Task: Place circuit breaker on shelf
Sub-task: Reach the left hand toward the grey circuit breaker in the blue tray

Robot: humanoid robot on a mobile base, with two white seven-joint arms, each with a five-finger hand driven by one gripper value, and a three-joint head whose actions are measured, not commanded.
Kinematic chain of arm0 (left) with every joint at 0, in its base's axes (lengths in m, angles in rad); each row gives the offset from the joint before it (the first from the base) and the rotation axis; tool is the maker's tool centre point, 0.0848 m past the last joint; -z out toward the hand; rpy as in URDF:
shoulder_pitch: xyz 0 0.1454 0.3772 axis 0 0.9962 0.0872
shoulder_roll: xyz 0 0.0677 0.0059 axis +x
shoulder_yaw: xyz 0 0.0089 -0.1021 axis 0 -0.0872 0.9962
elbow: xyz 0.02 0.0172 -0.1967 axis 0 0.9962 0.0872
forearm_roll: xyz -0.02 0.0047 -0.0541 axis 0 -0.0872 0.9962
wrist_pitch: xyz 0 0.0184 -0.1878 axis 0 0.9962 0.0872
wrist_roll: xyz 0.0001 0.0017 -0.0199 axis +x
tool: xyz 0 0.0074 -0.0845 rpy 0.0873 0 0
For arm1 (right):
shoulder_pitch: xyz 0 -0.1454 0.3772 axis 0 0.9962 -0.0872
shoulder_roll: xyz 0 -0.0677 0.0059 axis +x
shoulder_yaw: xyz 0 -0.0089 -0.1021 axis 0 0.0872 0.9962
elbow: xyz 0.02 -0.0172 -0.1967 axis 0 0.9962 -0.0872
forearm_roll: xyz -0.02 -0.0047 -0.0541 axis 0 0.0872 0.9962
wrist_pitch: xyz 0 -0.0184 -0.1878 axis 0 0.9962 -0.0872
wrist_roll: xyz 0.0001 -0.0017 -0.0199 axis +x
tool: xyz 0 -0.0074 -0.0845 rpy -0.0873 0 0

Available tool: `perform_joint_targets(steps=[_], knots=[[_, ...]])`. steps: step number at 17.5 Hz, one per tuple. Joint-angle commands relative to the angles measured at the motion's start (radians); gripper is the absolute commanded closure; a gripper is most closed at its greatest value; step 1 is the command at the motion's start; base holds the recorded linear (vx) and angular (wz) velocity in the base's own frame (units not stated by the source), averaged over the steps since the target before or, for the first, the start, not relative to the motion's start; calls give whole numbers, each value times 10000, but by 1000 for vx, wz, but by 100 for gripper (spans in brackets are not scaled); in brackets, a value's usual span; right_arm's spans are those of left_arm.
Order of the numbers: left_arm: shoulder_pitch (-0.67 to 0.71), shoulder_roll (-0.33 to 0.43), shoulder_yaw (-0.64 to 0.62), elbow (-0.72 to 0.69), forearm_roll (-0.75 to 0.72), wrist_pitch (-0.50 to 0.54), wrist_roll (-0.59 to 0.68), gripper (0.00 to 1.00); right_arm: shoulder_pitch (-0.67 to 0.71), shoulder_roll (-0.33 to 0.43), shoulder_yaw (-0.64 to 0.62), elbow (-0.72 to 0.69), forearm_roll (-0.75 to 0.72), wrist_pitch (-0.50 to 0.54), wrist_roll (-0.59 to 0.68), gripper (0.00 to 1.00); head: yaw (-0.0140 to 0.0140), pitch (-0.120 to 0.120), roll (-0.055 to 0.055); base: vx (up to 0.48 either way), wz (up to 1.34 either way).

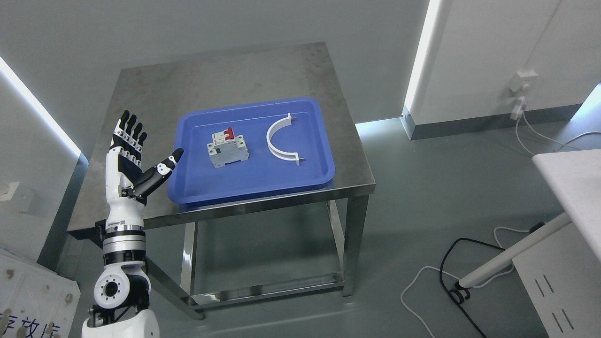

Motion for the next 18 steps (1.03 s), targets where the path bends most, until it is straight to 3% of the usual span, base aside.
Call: perform_joint_targets(steps=[1,4,6,9,12,14,18], knots=[[-57,200,-179,-7,0,-4,-1,0,0,-175,0,0,0,7,-7,0,0,0,0,0,0],[-699,382,-854,282,-244,26,-1,0,0,-175,0,0,0,7,-7,0,0,0,0,0,0],[-1373,1299,-1436,971,-978,41,-245,0,0,-175,0,0,0,7,-7,0,0,0,0,0,0],[-2004,2391,-1945,1709,-1852,118,-1806,0,0,-175,0,0,0,7,-7,0,0,0,0,0,0],[-2343,2546,-1869,2354,-3402,134,-3572,1,0,-175,0,0,0,7,-7,0,0,0,0,0,0],[-2374,2546,-1884,2493,-3589,316,-3942,3,0,-175,0,0,0,7,-7,0,0,0,0,0,0],[-2694,2562,-1945,2691,-3620,1696,-4541,4,0,-175,0,0,0,7,-7,0,0,0,0,0,0]])
